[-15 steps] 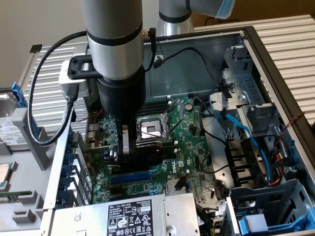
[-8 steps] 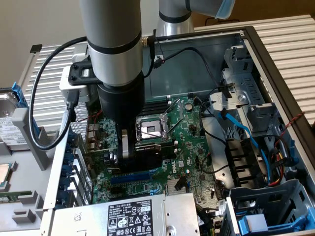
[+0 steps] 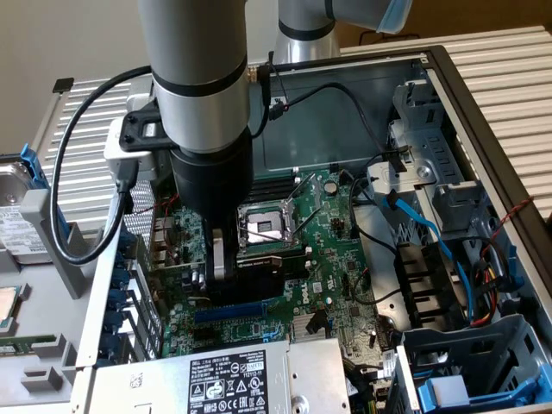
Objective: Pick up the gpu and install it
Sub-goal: 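Insert the gpu into the slot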
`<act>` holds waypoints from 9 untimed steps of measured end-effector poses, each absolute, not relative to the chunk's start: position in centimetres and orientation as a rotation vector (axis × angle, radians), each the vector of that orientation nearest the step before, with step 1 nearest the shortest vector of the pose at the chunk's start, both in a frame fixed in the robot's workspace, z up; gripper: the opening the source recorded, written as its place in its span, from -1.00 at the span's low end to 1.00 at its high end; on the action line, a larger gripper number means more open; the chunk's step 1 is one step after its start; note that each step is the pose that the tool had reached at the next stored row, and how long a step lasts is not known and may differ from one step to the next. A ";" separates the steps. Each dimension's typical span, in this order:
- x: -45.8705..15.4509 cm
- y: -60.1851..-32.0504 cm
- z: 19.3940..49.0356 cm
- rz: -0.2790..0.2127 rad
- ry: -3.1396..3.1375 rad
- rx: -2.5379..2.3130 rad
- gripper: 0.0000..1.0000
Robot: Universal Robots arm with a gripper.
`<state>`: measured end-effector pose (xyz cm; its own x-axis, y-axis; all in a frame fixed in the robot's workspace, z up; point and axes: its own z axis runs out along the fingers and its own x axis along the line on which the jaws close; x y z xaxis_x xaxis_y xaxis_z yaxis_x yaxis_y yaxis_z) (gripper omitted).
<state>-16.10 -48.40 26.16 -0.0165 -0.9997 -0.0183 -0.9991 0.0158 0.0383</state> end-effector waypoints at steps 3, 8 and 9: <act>-16.1 -48.4 26.1 -0.060 -2.228 2.192 -0.46; -16.3 -48.4 26.0 -0.060 -2.231 2.190 -0.46; -16.3 -48.3 25.9 -0.060 -2.231 2.189 -0.46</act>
